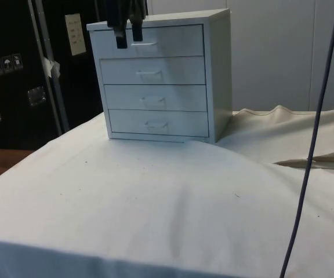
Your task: Open the drawer, then close it.
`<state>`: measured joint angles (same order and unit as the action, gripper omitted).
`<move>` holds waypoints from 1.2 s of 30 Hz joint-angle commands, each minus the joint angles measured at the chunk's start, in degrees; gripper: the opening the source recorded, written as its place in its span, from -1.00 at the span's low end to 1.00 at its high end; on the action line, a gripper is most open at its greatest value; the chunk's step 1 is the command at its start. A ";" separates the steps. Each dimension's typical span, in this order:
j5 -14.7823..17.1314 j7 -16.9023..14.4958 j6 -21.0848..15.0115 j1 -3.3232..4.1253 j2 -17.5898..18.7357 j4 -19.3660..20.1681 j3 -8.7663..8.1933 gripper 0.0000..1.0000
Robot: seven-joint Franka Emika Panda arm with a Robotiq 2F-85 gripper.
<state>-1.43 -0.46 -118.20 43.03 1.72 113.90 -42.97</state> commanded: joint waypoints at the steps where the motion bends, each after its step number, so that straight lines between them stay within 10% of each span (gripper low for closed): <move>1: -0.52 -0.40 -1.43 -0.06 -0.57 0.74 -0.11 1.00; 16: -1.78 -5.56 -3.38 -0.17 -0.23 1.60 -1.09 1.00; 36: -9.63 0.23 -3.27 -0.11 1.09 1.09 -0.46 1.00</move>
<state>-10.77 -0.34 -121.58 42.97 2.64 115.22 -43.37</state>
